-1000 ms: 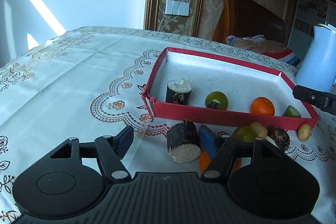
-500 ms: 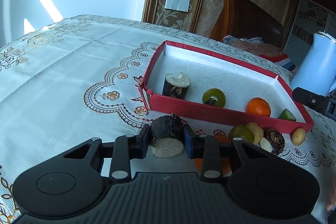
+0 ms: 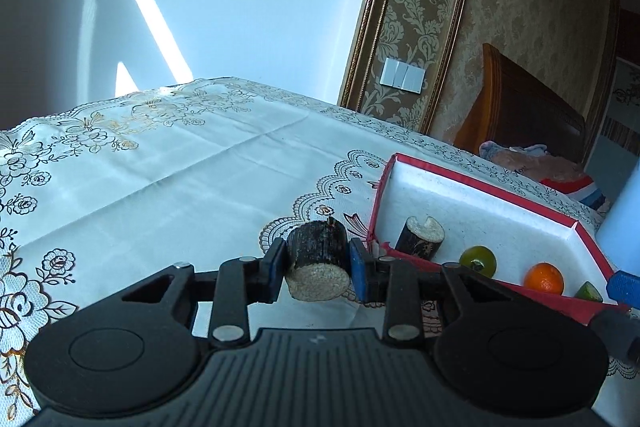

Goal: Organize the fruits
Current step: 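Lift the yam piece with the left tool while the right tool closes on the orange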

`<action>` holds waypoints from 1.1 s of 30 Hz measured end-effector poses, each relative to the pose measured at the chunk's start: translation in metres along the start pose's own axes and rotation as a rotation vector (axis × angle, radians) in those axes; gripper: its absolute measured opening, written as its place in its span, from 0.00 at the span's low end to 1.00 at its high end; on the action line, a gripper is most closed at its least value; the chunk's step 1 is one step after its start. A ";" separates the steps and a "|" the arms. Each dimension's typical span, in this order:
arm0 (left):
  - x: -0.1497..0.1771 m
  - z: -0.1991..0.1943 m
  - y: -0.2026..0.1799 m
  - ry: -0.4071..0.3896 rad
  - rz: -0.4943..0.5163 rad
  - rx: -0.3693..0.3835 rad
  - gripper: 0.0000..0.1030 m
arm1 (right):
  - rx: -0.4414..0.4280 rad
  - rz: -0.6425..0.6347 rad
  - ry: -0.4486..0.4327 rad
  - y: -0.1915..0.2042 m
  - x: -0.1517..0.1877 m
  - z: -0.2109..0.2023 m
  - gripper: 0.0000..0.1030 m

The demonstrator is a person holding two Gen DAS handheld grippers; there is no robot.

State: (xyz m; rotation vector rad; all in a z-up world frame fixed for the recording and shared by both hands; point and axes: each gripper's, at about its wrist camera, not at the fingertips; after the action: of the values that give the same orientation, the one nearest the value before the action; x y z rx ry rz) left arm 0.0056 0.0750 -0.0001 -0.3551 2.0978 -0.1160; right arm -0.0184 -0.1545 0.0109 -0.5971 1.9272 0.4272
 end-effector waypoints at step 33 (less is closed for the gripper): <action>0.003 -0.002 0.000 -0.008 0.014 0.007 0.32 | 0.084 -0.125 0.192 0.032 0.008 0.053 0.33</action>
State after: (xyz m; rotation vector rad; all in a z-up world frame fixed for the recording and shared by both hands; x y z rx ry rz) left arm 0.0021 0.0741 -0.0010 -0.3366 2.0915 -0.1137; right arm -0.0012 -0.1018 -0.0174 -0.7207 2.0643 0.2144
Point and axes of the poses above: each gripper's, at about its wrist camera, not at the fingertips, and z roughly the way its jaws point, y to its left, x to its underside, and after that the axes turned 6 degrees about y, right-handed
